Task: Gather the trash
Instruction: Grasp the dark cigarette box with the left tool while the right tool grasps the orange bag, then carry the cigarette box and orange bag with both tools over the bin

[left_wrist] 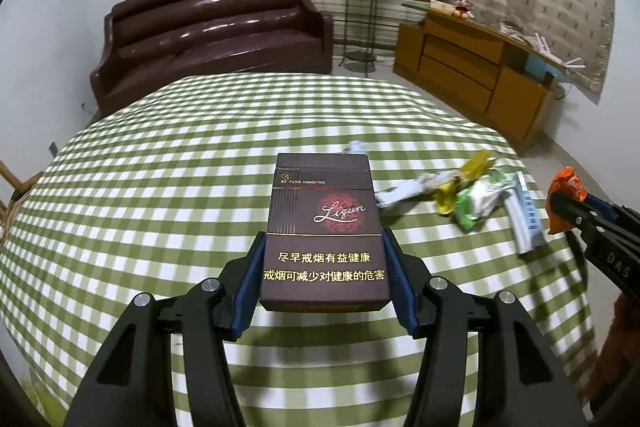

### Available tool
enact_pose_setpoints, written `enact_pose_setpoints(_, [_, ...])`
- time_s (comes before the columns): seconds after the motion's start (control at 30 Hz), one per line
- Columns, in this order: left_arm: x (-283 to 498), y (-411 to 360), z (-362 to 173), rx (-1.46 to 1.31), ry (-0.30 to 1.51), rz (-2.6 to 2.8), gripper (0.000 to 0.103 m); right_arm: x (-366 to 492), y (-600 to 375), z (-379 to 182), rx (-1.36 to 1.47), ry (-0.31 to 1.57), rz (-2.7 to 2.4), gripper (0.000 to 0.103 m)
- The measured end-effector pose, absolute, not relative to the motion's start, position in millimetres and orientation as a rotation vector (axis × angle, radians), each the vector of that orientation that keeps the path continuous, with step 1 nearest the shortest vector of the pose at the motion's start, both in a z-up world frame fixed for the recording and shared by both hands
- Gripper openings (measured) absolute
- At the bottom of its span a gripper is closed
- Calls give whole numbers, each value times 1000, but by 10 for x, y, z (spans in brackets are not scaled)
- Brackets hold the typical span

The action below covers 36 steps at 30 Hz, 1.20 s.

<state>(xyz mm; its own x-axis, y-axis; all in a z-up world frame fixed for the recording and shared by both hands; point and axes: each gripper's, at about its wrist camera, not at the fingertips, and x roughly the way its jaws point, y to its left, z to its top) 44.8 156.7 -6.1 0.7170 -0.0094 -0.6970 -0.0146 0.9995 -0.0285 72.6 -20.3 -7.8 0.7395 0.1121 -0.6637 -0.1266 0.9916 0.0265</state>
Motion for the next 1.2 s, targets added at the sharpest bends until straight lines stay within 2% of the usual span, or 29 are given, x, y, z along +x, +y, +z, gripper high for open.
enact_pose_setpoints(0.7, [636, -184, 14, 100, 717, -309, 55, 532, -1566, -194, 53, 732, -139, 35])
enact_pose_setpoints(1.2, [840, -887, -177, 163, 736, -372, 55, 581, -1942, -324, 88, 745, -208, 35])
